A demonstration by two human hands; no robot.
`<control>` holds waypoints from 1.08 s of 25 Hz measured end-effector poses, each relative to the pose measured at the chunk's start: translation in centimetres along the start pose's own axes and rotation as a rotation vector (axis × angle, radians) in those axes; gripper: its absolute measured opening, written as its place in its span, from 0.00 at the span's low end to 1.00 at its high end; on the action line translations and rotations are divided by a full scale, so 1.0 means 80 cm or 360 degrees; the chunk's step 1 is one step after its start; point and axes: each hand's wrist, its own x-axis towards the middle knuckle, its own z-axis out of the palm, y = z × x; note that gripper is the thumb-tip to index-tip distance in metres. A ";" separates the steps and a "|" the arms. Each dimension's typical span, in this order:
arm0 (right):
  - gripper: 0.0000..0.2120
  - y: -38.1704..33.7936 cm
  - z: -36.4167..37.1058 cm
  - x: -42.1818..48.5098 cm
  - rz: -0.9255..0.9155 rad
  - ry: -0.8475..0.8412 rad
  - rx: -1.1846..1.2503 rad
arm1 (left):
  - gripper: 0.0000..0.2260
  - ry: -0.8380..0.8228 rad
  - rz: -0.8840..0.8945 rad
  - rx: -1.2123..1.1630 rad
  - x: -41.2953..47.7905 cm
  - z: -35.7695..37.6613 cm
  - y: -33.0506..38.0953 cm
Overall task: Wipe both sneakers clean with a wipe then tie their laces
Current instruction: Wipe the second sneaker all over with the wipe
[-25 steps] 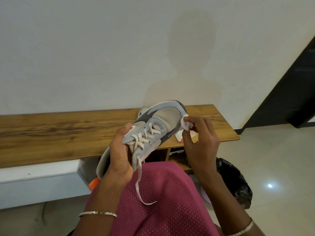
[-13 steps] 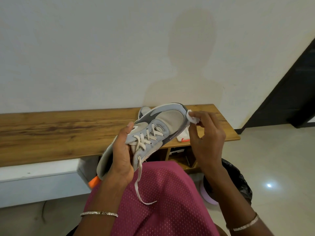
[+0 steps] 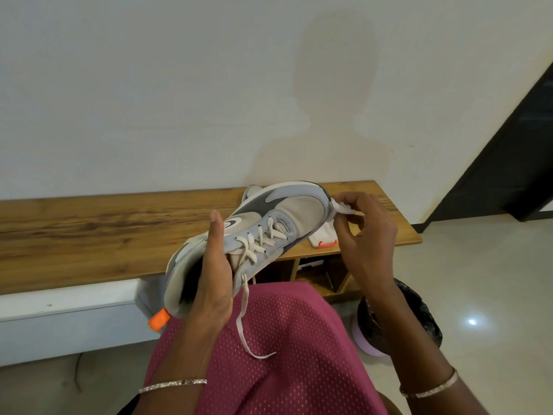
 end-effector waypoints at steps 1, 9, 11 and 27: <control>0.09 -0.001 0.003 -0.003 0.0010 -0.0005 0.0010 | 0.31 0.0005 0.0008 0.0009 0.001 -0.003 -0.001; 0.09 -0.004 0.015 -0.028 0.0396 0.0059 0.0247 | 0.27 0.0057 0.0056 0.0197 -0.002 -0.005 -0.006; 0.08 -0.004 0.009 -0.009 0.0392 0.0098 0.0269 | 0.24 0.0053 0.0068 0.0264 -0.004 0.000 -0.009; 0.07 -0.006 0.015 -0.007 0.0511 0.0106 0.0013 | 0.39 -0.0063 0.0203 0.0280 -0.008 0.005 -0.024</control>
